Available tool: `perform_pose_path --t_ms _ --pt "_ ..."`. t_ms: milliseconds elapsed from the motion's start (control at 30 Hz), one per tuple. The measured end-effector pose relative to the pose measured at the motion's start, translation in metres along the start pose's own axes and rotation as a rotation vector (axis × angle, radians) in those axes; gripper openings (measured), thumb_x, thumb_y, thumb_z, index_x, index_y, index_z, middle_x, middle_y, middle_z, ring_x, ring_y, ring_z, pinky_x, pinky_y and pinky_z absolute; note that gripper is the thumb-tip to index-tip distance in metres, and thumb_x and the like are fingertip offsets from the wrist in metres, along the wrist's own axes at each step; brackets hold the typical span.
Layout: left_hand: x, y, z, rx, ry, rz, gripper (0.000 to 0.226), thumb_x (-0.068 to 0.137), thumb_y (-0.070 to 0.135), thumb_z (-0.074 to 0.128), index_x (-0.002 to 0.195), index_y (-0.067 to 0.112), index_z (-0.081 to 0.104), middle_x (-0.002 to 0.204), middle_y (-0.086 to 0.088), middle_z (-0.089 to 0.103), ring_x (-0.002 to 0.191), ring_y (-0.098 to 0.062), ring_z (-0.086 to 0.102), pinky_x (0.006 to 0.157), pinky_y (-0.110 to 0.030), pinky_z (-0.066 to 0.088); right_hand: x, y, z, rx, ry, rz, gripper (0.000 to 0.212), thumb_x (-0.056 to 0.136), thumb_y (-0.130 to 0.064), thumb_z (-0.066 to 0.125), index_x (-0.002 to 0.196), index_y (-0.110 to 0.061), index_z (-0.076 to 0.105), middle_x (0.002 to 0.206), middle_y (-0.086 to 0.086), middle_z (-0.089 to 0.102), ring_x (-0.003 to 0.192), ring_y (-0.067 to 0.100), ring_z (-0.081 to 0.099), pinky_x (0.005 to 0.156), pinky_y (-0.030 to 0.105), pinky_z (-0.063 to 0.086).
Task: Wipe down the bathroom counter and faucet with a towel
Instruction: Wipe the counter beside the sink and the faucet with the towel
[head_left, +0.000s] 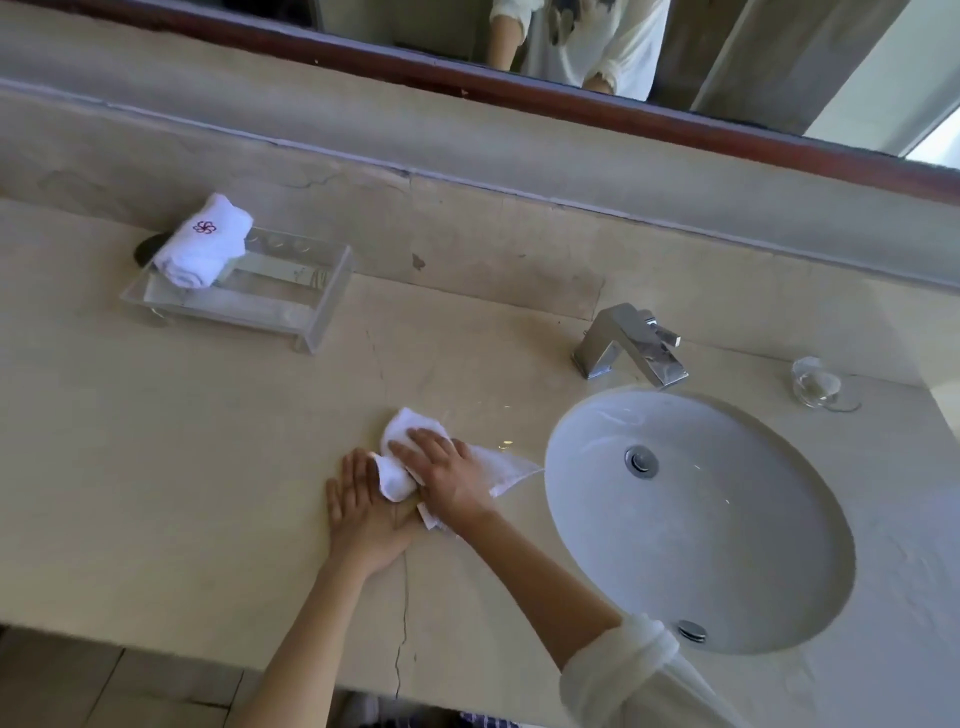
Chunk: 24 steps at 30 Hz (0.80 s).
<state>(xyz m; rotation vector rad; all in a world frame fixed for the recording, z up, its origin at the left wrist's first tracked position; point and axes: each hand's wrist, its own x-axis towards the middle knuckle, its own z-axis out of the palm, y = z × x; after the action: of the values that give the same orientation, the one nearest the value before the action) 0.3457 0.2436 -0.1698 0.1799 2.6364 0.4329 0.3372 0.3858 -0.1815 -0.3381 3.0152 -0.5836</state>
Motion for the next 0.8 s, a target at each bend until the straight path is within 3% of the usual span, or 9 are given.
perform_pose_path --t_ms 67,133,200,300,400,533,667,733,800 --pt "0.004 -0.001 0.002 0.05 0.013 0.0 0.122 0.052 0.081 0.005 0.147 0.008 -0.02 0.156 -0.006 -0.023 0.144 -0.021 -0.024 0.116 -0.043 -0.016 0.012 0.017 -0.011 -0.056 -0.017 0.053 0.068 0.077 -0.017 0.061 0.141 -0.025 0.039 0.146 0.006 0.041 0.136 0.024 0.036 0.098 0.044 0.04" --pt "0.007 -0.003 0.002 0.089 -0.022 -0.022 0.118 0.061 0.082 0.013 0.147 0.008 -0.019 0.156 -0.008 -0.025 0.143 -0.021 -0.027 0.116 -0.043 -0.017 0.021 0.043 -0.031 -0.092 -0.023 0.14 0.079 0.077 -0.011 0.066 0.146 -0.026 0.03 0.153 0.005 0.028 0.142 0.023 0.023 0.107 0.045 0.031" --pt "0.007 -0.001 0.0 0.102 -0.029 -0.026 0.115 0.067 0.082 0.018 0.146 0.008 -0.02 0.155 -0.007 -0.028 0.142 -0.021 -0.029 0.109 -0.038 -0.028 0.022 0.08 -0.05 -0.122 0.025 0.258 0.071 0.083 -0.011 0.059 0.146 -0.027 0.029 0.154 0.004 0.025 0.142 0.022 0.021 0.109 0.043 0.028" --pt "0.007 0.003 -0.005 0.125 -0.04 -0.016 0.125 0.046 0.081 -0.002 0.146 0.008 -0.022 0.153 -0.007 -0.031 0.141 -0.021 -0.031 0.086 -0.029 -0.043 0.006 0.14 -0.075 -0.112 0.161 0.451 0.061 0.085 -0.006 0.053 0.141 -0.025 0.04 0.149 0.009 0.035 0.137 0.029 0.031 0.099 0.043 0.035" --pt "0.006 0.004 -0.008 0.146 -0.056 -0.032 0.123 0.049 0.082 -0.001 0.145 0.008 -0.024 0.153 -0.008 -0.033 0.141 -0.022 -0.032 0.084 -0.03 -0.044 -0.005 0.167 -0.087 -0.114 0.184 0.525 0.057 0.085 -0.002 0.053 0.137 -0.023 0.047 0.142 0.013 0.043 0.129 0.034 0.04 0.089 0.043 0.04" --pt "0.005 0.005 -0.009 0.144 -0.077 -0.028 0.111 0.076 0.079 0.026 0.145 0.007 -0.023 0.153 -0.009 -0.033 0.141 -0.023 -0.032 0.083 -0.03 -0.044 -0.004 0.112 -0.066 -0.023 0.237 0.627 0.044 0.088 -0.012 0.04 0.129 -0.022 0.051 0.129 0.012 0.05 0.12 0.033 0.044 0.087 0.043 0.039" --pt "0.002 0.008 -0.009 0.134 -0.062 -0.026 0.125 0.046 0.08 -0.001 0.147 0.007 -0.019 0.155 -0.011 -0.028 0.142 -0.024 -0.029 0.085 -0.032 -0.044 -0.023 0.016 -0.028 0.033 0.151 0.4 0.068 0.077 -0.03 0.009 0.132 -0.024 0.05 0.132 0.007 0.05 0.125 0.03 0.041 0.094 0.042 0.034" --pt "0.002 0.01 -0.009 0.15 -0.058 -0.03 0.124 0.047 0.078 -0.002 0.147 0.006 -0.017 0.156 -0.014 -0.024 0.143 -0.027 -0.026 0.093 -0.038 -0.038 -0.01 -0.011 -0.022 0.02 0.05 0.303 0.06 0.085 -0.026 0.014 0.137 -0.027 0.045 0.142 0.007 0.04 0.132 0.029 0.032 0.102 0.041 0.028" --pt "0.004 0.012 -0.01 0.178 -0.068 -0.048 0.117 0.062 0.079 0.013 0.148 0.004 -0.014 0.157 -0.016 -0.017 0.145 -0.03 -0.019 0.11 -0.048 -0.021 0.02 -0.012 -0.024 -0.005 -0.014 0.226 0.044 0.095 -0.023 0.034 0.137 -0.028 0.044 0.146 0.007 0.036 0.136 0.028 0.026 0.105 0.04 0.023"
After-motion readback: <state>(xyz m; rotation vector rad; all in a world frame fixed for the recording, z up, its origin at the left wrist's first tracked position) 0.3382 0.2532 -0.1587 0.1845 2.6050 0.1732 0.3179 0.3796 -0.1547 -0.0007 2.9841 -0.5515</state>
